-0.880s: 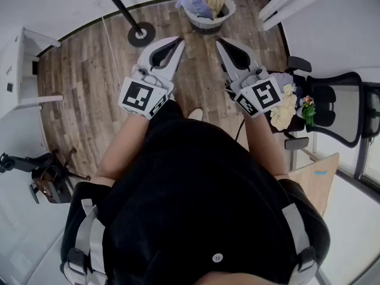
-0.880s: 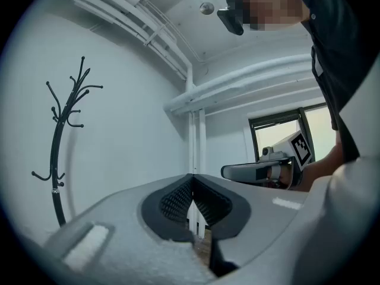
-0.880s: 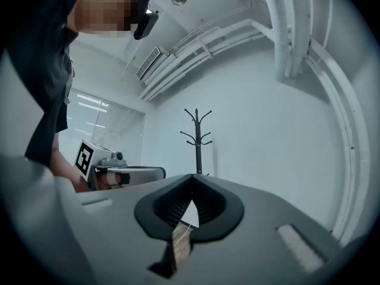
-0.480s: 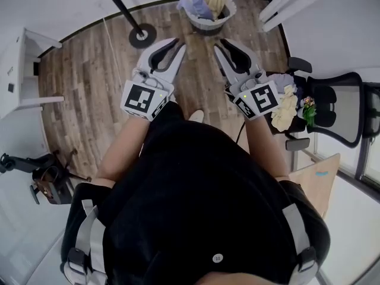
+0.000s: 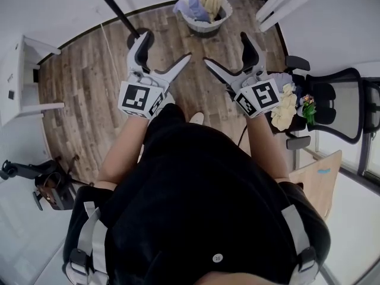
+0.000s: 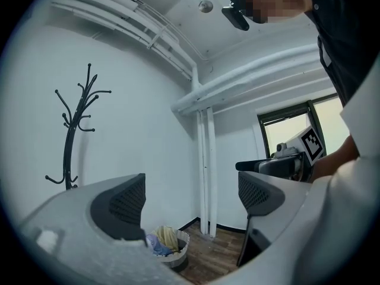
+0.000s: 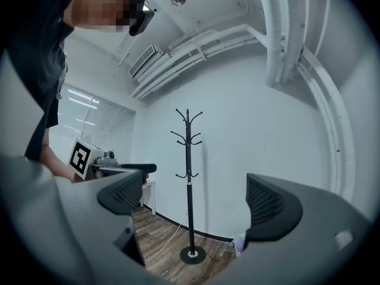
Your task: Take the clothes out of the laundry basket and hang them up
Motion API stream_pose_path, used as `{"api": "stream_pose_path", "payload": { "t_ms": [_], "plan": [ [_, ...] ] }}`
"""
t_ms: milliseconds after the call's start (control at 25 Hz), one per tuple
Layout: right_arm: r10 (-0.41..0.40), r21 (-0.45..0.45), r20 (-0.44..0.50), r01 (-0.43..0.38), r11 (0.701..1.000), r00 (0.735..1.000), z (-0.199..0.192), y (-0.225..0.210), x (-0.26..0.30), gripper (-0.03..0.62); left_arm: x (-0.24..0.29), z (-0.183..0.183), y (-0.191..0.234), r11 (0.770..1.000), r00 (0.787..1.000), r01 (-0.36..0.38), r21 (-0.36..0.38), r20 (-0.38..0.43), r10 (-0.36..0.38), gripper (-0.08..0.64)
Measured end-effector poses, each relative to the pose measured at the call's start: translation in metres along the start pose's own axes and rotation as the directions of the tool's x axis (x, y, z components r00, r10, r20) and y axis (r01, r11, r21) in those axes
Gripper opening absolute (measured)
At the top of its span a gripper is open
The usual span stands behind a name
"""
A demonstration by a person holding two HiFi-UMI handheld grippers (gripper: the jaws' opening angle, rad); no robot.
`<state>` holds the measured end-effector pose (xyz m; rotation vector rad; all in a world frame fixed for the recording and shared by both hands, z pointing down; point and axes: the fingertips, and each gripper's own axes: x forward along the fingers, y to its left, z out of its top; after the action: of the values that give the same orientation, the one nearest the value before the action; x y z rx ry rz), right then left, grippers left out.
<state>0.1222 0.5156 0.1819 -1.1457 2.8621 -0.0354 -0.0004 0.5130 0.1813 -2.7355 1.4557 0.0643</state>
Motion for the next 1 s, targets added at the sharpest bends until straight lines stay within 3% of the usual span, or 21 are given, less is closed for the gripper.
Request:
{"api": "stream_pose_path", "payload": {
  "t_ms": [520,1000],
  "plan": [
    [-0.05,0.052,-0.002,0.05,0.997,0.999,-0.01,-0.068,0.02,0.528,0.069,-0.012,0.011,1.0,0.999,0.029,-0.006,-0.024,-0.029,0.499],
    [-0.065,0.047,-0.065,0.068,0.997,0.996,-0.021,-0.212,0.155,0.525,0.236,-0.034,0.115,0.995,0.995,0.093,-0.036,-0.046,-0.094,0.497]
  ]
}}
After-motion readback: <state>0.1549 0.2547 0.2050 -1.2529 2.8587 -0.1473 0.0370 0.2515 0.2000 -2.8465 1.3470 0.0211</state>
